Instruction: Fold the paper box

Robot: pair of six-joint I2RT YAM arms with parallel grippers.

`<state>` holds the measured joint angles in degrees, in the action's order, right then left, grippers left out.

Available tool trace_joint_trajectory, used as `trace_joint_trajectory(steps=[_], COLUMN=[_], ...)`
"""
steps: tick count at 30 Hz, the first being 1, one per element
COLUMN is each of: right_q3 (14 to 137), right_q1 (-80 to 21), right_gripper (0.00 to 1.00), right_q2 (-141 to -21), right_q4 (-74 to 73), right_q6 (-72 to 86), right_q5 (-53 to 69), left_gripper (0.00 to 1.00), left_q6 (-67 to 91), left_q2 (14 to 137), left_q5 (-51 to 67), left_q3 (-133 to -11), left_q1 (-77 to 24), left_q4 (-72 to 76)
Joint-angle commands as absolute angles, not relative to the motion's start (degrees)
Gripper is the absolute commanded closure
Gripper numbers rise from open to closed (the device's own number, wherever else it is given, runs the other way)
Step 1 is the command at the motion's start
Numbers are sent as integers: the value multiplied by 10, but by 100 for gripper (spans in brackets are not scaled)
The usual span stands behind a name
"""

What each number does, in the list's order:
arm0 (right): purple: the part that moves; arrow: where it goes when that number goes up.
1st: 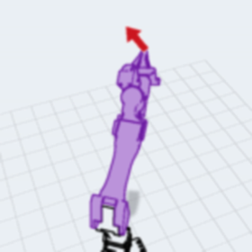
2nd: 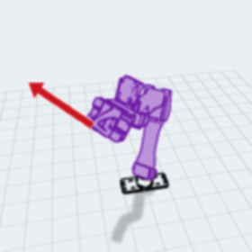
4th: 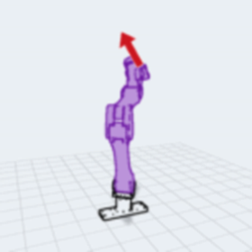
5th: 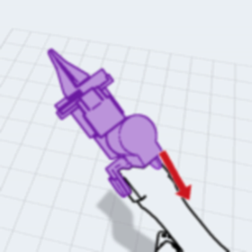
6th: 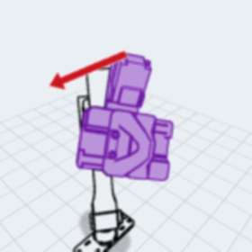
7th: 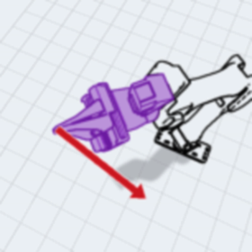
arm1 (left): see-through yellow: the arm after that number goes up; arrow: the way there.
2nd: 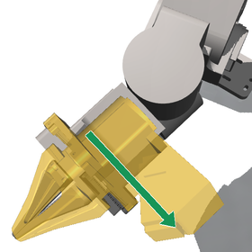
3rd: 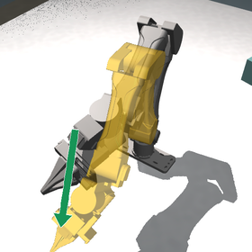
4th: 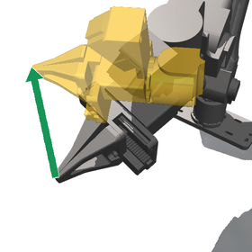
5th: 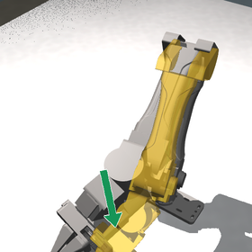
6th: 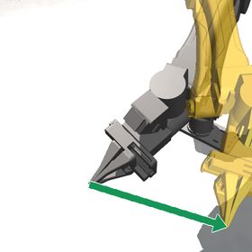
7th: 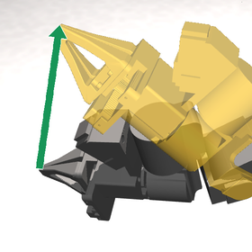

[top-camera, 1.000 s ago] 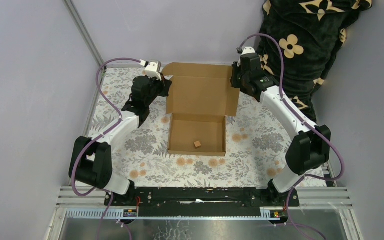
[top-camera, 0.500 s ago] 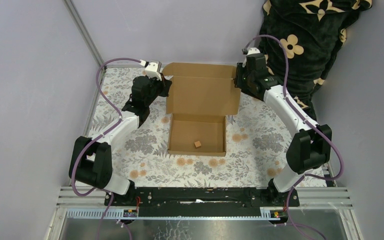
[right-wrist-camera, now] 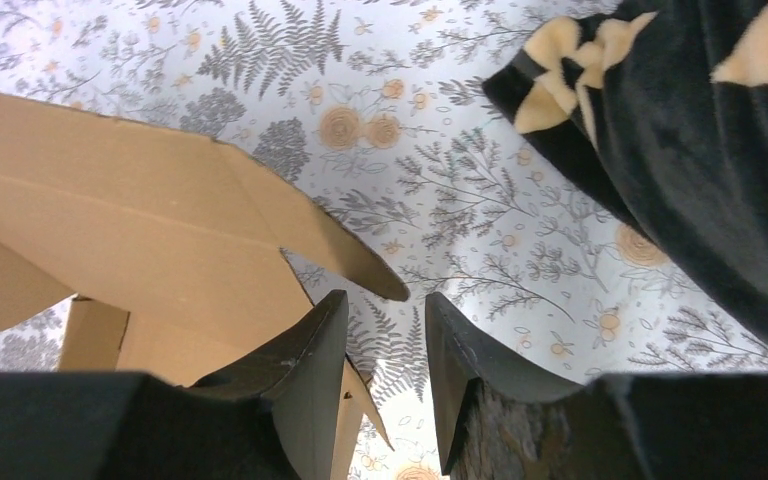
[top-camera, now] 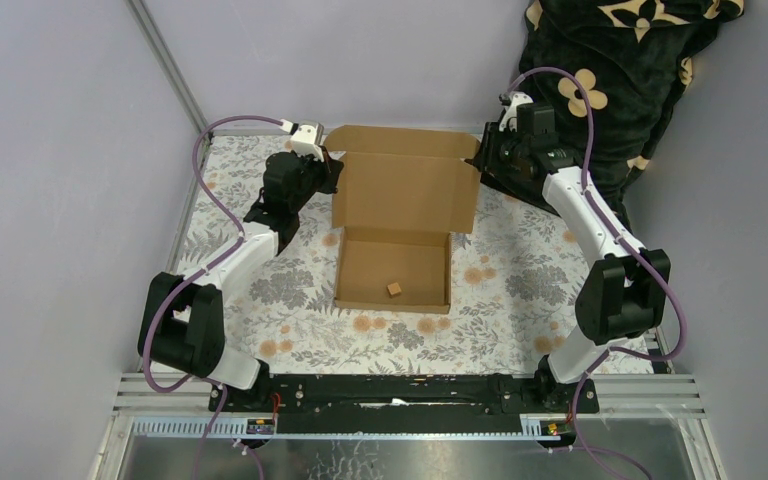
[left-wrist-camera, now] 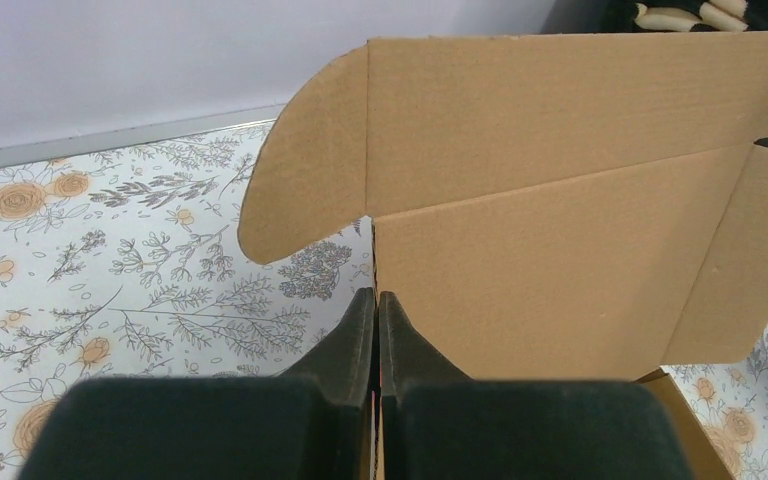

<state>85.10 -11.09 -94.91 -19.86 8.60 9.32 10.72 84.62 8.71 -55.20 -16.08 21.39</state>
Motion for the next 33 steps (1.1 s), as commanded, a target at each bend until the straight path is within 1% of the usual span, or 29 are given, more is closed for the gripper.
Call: trace_joint_trajectory(steps=[1,17,20,22,24,33], right_q3=[870,841,842,841,843,840], right_q1=[-112,-111,-111,-111,-111,-112], right_gripper=[58,61,67,73,76,75], right_q2=[-953,-947,-949,-950,-952,-961], right_q4=[-172,-159,-161,-162,-165,-172], right_q6=[77,76,76,76,73,70], right_q5=[172,211,216,219,224,234], left_gripper=[100,100,100,100,100,100], left_q6=[91,91,92,92,93,96], left_q2=[851,854,853,854,853,852], left_q5=[83,82,82,82,80,82], left_q3=[-557,-556,-557,-557,-555,-554], left_q1=[-162,-162,-161,-162,-162,-161], left_q4=[246,247,247,247,248,251])
